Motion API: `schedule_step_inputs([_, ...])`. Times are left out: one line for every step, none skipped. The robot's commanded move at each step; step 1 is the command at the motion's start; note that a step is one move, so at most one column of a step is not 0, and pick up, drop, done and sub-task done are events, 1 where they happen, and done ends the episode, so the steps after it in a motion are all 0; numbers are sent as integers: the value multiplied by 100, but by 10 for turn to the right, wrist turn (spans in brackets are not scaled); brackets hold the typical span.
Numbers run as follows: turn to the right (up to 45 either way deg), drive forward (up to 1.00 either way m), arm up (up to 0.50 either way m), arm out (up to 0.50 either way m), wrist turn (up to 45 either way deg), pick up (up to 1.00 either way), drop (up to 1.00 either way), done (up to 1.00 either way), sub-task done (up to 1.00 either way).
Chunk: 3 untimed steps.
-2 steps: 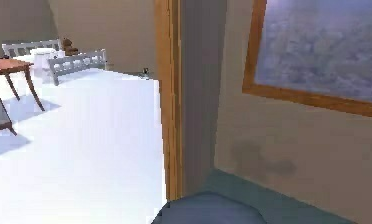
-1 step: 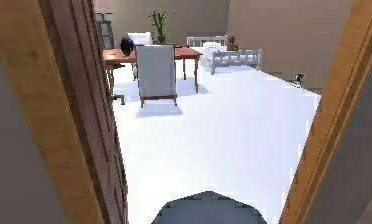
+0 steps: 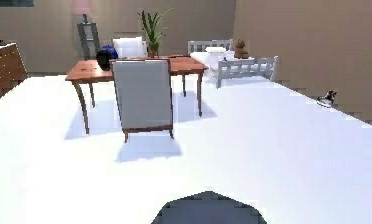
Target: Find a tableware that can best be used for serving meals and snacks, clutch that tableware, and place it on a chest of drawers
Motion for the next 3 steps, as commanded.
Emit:
schedule_step_inputs([-60, 0, 0, 0, 0, 0, 0, 0, 0])
schedule_step_inputs([0, 15, 0, 0, 0, 0, 0, 0, 0])
schedule_step_inputs([-120, 0, 0, 0, 0, 0, 0, 0, 0])
